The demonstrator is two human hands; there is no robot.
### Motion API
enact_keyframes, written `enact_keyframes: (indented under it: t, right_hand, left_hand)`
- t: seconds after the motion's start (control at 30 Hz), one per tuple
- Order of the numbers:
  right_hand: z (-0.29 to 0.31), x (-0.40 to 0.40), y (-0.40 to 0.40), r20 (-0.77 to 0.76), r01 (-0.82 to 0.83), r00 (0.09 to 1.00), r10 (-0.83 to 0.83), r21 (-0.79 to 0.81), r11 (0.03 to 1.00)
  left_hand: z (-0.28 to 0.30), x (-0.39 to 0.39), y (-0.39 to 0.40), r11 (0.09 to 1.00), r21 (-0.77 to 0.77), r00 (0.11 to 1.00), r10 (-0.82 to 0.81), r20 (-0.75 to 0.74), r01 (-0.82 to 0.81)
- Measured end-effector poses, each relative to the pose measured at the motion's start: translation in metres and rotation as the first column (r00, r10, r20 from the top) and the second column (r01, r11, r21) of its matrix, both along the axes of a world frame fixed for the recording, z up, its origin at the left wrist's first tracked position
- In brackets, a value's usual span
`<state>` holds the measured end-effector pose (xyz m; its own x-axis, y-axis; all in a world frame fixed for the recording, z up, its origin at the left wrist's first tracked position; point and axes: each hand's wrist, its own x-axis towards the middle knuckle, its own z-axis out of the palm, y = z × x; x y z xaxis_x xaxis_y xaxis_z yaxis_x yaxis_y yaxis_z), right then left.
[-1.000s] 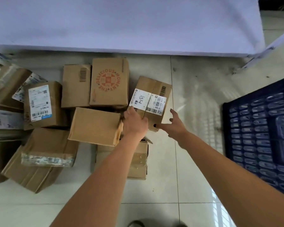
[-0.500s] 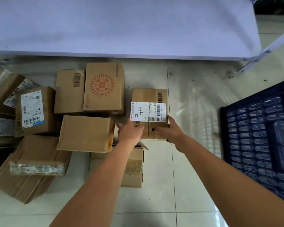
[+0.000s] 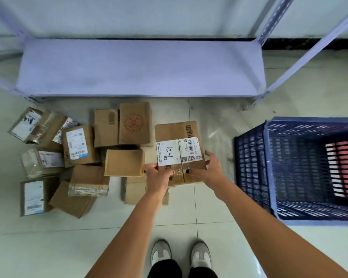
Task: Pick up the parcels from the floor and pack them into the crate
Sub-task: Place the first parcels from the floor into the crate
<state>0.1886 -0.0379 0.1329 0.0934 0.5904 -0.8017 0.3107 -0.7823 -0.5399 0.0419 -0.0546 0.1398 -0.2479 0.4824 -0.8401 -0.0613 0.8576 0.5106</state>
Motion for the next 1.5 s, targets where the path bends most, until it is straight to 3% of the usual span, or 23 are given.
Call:
enact_keyframes:
  t: [0.2,0.37,0.53,0.8,0.93,1.17,1.5]
  right_hand:
    - [0.057,0.0,-0.013,0.138,-0.054,0.989,0.043,0.078,0.995]
    - [0.077,0.012,-0.027,0.117,0.018,0.992,-0.04,0.182,0.983]
    - [0.086,0.044,-0.031,0.133,0.1,0.981,-0.139,0.269,0.958]
    - [0.095,0.182,-0.024,0.212,0.008,0.975,-0.072,0.29,0.957]
    - [0.101,0.269,-0.032,0.224,0.009,0.973,-0.062,0.231,0.973]
    - [0.072,0.386,-0.042,0.233,0.026,0.97,-0.068,0.177,0.984]
    - [-0.061,0.409,-0.044,0.089,0.079,0.993,-0.077,-0.024,0.997]
  left_hand:
    - [0.058,0.014,-0.007,0.982,0.149,0.993,-0.111,-0.031,0.115]
    - [0.078,0.026,-0.012,0.966,0.212,0.985,-0.127,-0.118,0.15]
    - [0.092,0.061,-0.005,0.937,0.305,0.985,-0.162,-0.059,0.173]
    - [0.087,0.195,0.002,0.884,0.378,0.96,-0.223,-0.171,0.273]
    - [0.082,0.285,-0.011,0.892,0.363,0.962,-0.227,-0.153,0.269]
    - [0.04,0.402,-0.026,0.904,0.302,0.953,-0.278,-0.118,0.302]
    - [-0.09,0.419,-0.02,0.906,0.059,0.886,-0.393,-0.246,0.418]
